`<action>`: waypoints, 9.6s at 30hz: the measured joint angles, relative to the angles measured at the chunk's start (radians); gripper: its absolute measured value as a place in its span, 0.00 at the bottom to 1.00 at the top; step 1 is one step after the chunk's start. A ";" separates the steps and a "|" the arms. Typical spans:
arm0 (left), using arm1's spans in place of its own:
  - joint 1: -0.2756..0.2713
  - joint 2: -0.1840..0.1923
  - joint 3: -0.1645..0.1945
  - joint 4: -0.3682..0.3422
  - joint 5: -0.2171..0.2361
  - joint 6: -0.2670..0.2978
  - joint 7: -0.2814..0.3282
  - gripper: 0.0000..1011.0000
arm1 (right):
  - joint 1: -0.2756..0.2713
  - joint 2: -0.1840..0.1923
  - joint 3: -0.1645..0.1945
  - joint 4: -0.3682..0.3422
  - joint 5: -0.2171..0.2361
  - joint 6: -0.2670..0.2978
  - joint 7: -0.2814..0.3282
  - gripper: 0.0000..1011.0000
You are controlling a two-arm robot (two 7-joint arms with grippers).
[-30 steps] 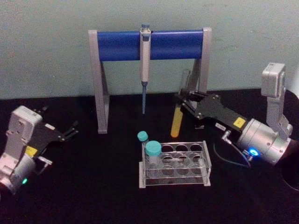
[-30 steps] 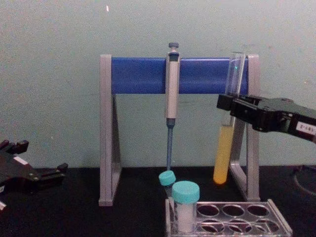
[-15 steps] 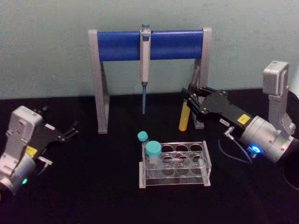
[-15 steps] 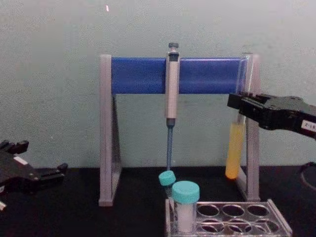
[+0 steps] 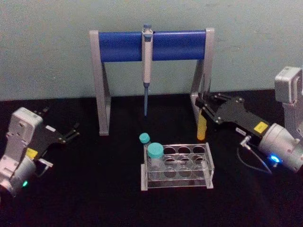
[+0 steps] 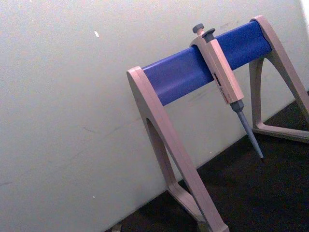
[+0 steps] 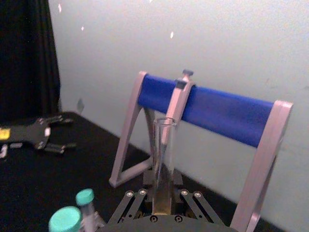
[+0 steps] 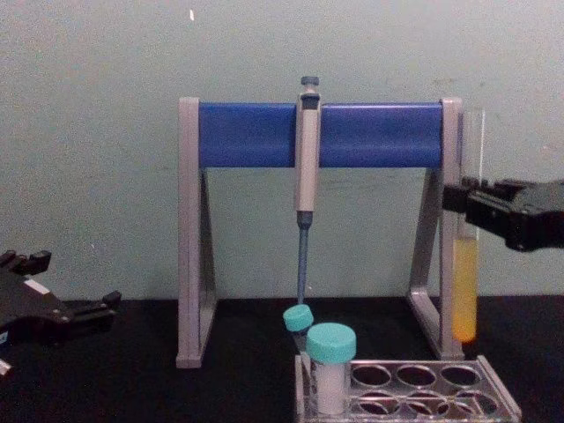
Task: Pick up the test tube from the test tube rack, shake it, then place it back into the test tube rack.
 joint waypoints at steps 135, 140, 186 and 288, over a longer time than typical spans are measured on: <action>0.000 0.000 0.000 0.000 0.000 0.000 0.000 1.00 | 0.089 -0.125 -0.014 0.126 0.033 -0.032 0.019 0.23; 0.000 0.000 0.000 0.000 0.000 0.000 0.000 1.00 | 0.087 -0.125 -0.013 0.125 0.035 -0.033 0.020 0.23; 0.000 0.000 0.000 0.000 0.000 0.000 0.000 1.00 | 0.010 -0.057 -0.043 0.042 0.042 0.026 0.018 0.23; 0.000 0.000 0.000 0.000 0.000 0.000 0.000 1.00 | -0.008 -0.112 -0.058 0.149 -0.020 0.023 0.011 0.63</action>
